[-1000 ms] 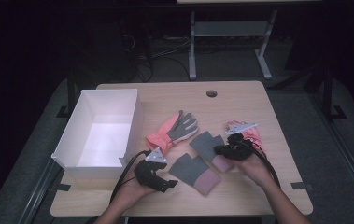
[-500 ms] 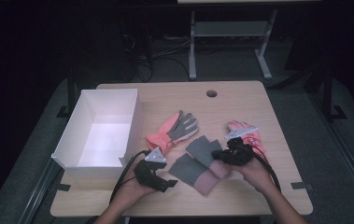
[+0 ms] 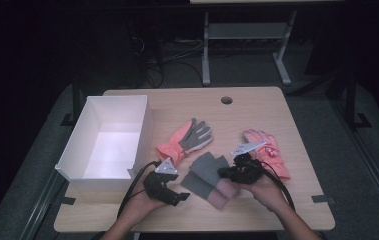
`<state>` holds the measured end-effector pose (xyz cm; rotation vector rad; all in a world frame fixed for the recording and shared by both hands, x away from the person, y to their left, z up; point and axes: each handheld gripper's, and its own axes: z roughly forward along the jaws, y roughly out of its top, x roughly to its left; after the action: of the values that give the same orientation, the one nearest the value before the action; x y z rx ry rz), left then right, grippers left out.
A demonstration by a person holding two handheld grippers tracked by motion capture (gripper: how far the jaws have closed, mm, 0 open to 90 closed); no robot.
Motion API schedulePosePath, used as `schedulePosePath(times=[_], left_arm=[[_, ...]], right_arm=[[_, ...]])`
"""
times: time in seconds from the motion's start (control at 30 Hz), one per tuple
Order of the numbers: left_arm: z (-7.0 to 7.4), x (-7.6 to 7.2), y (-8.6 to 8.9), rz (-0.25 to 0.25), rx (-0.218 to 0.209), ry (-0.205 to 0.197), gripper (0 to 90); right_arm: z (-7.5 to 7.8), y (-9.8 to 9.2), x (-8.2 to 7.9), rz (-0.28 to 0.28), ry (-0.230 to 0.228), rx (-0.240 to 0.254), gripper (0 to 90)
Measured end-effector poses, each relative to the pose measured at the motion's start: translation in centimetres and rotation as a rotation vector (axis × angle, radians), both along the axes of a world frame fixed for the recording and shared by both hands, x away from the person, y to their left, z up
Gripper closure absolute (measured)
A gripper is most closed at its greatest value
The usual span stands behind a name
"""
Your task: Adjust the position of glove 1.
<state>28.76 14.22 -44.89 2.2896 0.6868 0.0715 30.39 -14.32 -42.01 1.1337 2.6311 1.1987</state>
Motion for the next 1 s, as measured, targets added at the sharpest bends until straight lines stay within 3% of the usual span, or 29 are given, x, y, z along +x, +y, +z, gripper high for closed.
schedulePosePath(times=[0.57,1.0], left_arm=[[0.0,-0.1,-0.2,0.004,-0.001,-0.006,18.4],[0.0,-0.2,-0.2,-0.003,0.008,-0.008,18.4]], right_arm=[[-0.7,2.6,-1.0,0.032,0.017,-0.039,87.2],[-1.7,3.7,-1.3,0.05,0.015,-0.11,87.2]])
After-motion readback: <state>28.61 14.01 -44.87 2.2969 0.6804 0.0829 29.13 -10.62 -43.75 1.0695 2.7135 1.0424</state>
